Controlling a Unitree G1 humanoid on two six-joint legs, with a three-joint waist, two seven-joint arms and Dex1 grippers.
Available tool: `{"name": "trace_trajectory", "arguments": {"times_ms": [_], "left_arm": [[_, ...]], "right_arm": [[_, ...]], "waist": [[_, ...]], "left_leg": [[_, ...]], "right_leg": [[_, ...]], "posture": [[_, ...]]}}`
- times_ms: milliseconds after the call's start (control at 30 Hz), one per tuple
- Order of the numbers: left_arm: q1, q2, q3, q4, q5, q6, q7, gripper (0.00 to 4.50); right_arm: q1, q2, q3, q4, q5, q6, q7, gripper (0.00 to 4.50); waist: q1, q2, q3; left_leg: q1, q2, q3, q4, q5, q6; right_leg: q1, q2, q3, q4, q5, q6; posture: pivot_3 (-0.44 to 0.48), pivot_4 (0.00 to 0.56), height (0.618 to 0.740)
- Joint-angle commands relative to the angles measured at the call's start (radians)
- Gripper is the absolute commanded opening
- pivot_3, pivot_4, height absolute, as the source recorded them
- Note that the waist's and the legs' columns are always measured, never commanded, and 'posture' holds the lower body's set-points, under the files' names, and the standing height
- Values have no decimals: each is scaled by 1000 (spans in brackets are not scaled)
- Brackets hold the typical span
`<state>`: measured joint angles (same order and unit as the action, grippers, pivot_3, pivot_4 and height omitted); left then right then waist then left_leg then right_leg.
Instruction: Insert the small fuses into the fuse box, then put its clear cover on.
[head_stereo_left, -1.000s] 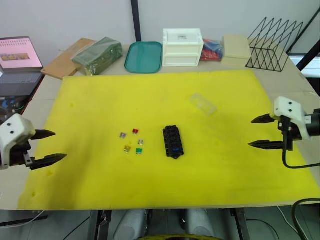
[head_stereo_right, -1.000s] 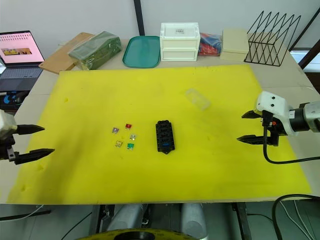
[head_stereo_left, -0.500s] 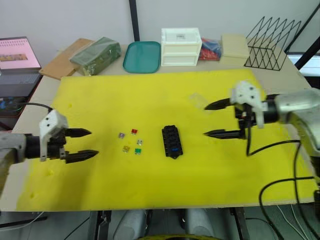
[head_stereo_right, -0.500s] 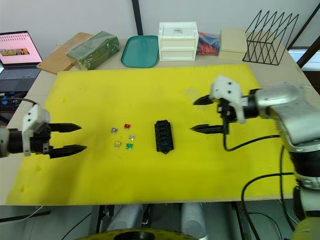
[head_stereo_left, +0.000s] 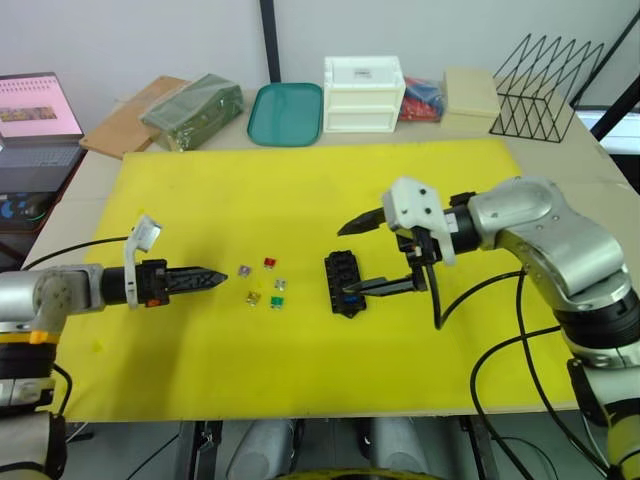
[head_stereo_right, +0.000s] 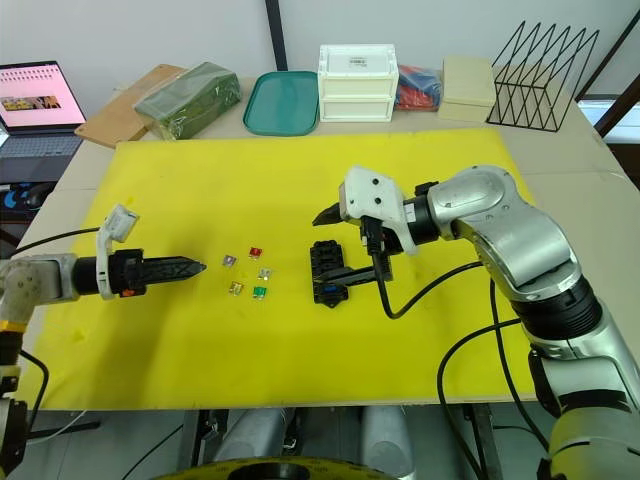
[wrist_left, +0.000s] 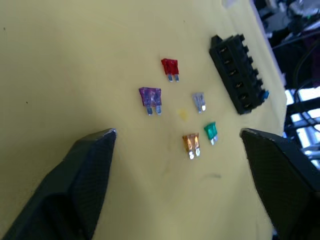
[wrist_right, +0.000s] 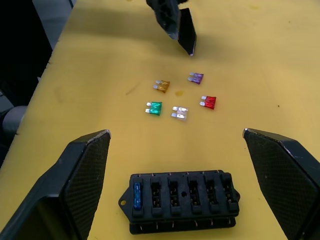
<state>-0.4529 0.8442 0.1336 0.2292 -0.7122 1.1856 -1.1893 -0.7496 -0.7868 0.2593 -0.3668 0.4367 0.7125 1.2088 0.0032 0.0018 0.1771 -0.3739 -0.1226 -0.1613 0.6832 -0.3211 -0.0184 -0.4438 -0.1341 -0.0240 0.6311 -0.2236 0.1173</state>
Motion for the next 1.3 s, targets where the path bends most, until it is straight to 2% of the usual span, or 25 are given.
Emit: {"name": "trace_trajectory", "arguments": {"times_ms": [33, 367, 1000, 1167, 1300], "left_arm": [[-60, -18, 28, 51, -34, 68, 30, 3216], [-112, -84, -1, 146, -23, 163, 86, 3216], [-148, -164, -52, 140, 2, 171, 139, 3216], [-153, -171, -44, 146, 4, 178, 160, 1607], [-144, -160, -50, 150, 10, 169, 161, 1607]], "right_arm": [[-3, -4, -15, -36, 0, -14, -8, 4500], [21, -8, -8, -72, 5, -1, -26, 4500], [20, -8, 3, -87, -2, 8, -38, 4500], [20, -10, 5, -87, -5, 9, -39, 4500], [19, -9, 4, -88, -6, 9, -39, 4500]], "waist": [[0, 0, 0], [-16, 0, 0], [-7, -1, -1], [-2, -1, -1], [-3, -1, -1]], "left_leg": [[0, 0, 0, 0, 0, 0], [0, 0, -1, 0, 0, -1], [0, -1, -1, 1, 0, -1], [0, -1, -1, 1, 0, -1], [0, -1, -1, 1, 0, -1]], "right_leg": [[0, 0, 0, 0, 0, 0], [0, 0, 0, 1, 0, 0], [1, -1, 0, 1, 0, 0], [1, -1, 0, 0, 0, 0], [1, -1, 0, 0, 0, 0]], "posture": [[0, 150, 740], [0, 150, 740], [0, 150, 740], [0, 150, 740], [0, 150, 740]]}}
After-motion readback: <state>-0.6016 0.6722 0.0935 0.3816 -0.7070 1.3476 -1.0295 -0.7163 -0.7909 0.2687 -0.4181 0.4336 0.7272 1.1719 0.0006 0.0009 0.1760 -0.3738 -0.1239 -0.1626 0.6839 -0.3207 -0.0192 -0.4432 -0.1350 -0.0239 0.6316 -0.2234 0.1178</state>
